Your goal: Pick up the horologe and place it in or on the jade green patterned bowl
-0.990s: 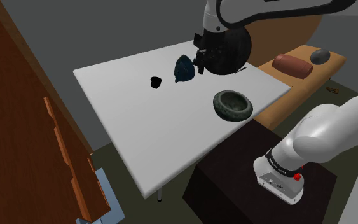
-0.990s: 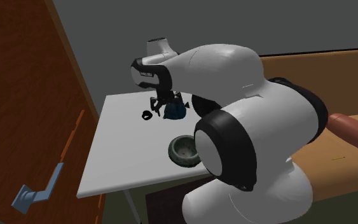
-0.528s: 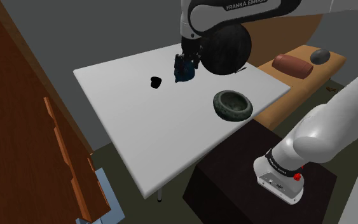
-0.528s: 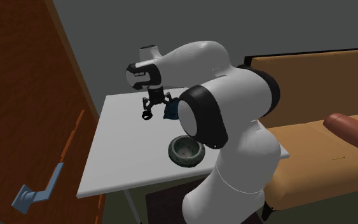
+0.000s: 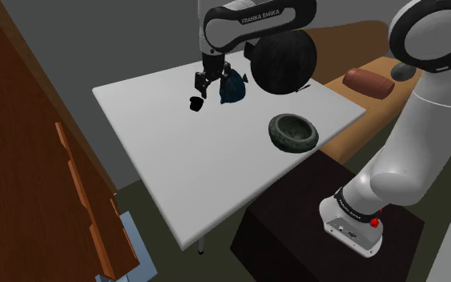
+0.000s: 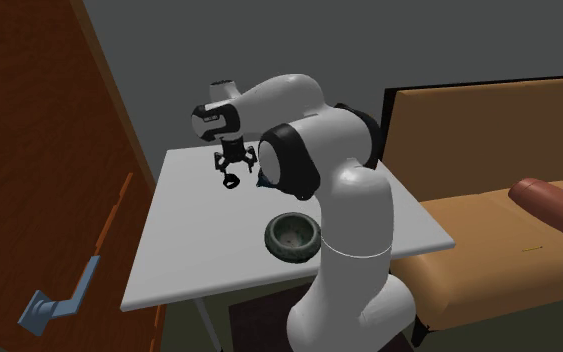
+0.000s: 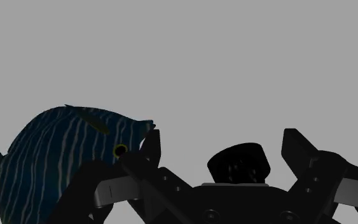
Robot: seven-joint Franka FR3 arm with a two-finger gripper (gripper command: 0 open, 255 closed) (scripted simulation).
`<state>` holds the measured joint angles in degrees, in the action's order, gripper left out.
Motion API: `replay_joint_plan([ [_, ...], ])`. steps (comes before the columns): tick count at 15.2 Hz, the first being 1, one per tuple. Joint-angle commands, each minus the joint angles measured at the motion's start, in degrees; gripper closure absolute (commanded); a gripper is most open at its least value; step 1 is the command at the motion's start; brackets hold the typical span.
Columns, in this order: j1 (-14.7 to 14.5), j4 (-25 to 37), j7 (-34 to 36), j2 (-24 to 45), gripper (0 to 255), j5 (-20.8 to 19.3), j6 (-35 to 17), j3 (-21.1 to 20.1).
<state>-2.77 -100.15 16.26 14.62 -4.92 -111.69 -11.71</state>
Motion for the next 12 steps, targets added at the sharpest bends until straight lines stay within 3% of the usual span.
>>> replay_joint_plan([
  [1,-0.7,5.1,1.0,5.0,0,-0.6,0.3,0.0],
  [5,-2.3,16.8,2.3,15.0,0,-1.7,2.0,0.2],
  [12,-2.4,14.5,2.6,16.7,0,-2.0,-1.9,0.5],
])
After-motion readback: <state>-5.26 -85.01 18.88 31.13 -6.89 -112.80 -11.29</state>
